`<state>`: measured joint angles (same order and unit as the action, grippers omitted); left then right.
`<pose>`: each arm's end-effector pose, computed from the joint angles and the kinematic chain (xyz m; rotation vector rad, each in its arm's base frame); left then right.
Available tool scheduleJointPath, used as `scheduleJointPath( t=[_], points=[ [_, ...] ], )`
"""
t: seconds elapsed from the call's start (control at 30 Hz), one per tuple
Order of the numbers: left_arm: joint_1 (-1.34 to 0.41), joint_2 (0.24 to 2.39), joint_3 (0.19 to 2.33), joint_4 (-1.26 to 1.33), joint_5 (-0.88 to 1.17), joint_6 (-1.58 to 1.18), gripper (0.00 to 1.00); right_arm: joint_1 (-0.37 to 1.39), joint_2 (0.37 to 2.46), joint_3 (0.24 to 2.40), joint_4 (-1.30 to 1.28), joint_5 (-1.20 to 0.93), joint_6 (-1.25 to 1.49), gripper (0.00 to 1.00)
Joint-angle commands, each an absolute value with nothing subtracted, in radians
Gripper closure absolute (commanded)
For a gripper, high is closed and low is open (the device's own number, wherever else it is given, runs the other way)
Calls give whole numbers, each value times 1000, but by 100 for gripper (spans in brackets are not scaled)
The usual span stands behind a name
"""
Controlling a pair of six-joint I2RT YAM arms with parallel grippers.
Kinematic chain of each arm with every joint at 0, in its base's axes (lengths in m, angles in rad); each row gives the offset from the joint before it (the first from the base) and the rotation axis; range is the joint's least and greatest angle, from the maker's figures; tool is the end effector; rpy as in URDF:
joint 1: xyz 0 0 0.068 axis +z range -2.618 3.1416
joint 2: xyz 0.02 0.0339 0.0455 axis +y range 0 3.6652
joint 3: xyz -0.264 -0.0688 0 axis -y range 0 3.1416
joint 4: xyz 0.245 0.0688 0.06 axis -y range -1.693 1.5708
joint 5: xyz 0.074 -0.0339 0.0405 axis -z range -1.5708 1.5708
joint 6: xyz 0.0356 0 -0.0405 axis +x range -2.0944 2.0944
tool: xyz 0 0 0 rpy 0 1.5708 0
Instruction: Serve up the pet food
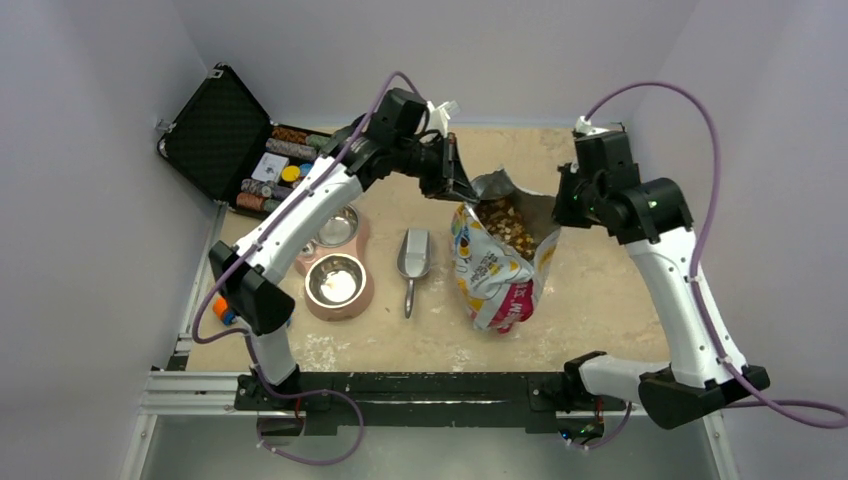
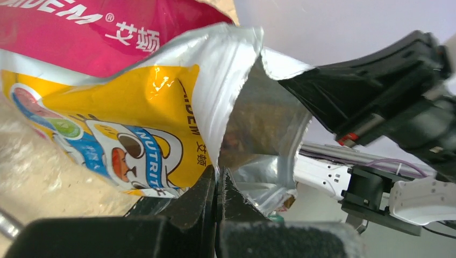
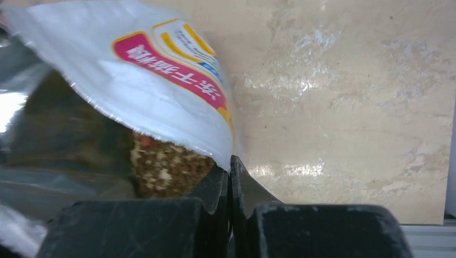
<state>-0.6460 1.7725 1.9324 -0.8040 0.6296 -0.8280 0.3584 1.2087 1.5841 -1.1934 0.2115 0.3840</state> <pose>0.2967 -0.2499 0.4087 0.1760 2.4998 -1.4270 0.1963 0.0655 0.4266 0.1295 2.3643 0.1052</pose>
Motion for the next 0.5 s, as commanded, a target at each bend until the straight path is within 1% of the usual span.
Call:
scheduleJointPath(
  t=[0.0, 0.03, 0.1, 0.17, 0.23, 0.27, 0.3, 0.33, 0.47],
  points=[
    [-693, 1834, 2200, -780, 664, -849, 100, 302, 1173, 1917, -1099, 245, 389, 100],
    [-693, 1846, 2228, -804, 645, -835, 100, 303, 1182, 1924, -1101, 233, 381, 100],
    [-690, 1842, 2219, -849, 591, -788, 100, 303, 1166, 1852, -1070, 185, 373, 100],
    [-687, 1821, 2129, -880, 526, -717, 100, 304, 1120, 1712, -1008, 97, 372, 100],
    [-674, 1814, 2038, -910, 519, -685, 100, 312, 1063, 1529, -903, -77, 386, 100],
    [-671, 1815, 2007, -924, 521, -664, 100, 329, 1037, 1440, -850, -114, 397, 100],
    [-670, 1811, 1983, -944, 501, -639, 100, 358, 1017, 1350, -812, -113, 404, 100],
    [-672, 1803, 1956, -956, 482, -623, 100, 394, 1007, 1310, -796, -98, 408, 100],
    [-672, 1737, 1868, -943, 437, -622, 100, 480, 1028, 1328, -860, -52, 391, 100]
  ],
)
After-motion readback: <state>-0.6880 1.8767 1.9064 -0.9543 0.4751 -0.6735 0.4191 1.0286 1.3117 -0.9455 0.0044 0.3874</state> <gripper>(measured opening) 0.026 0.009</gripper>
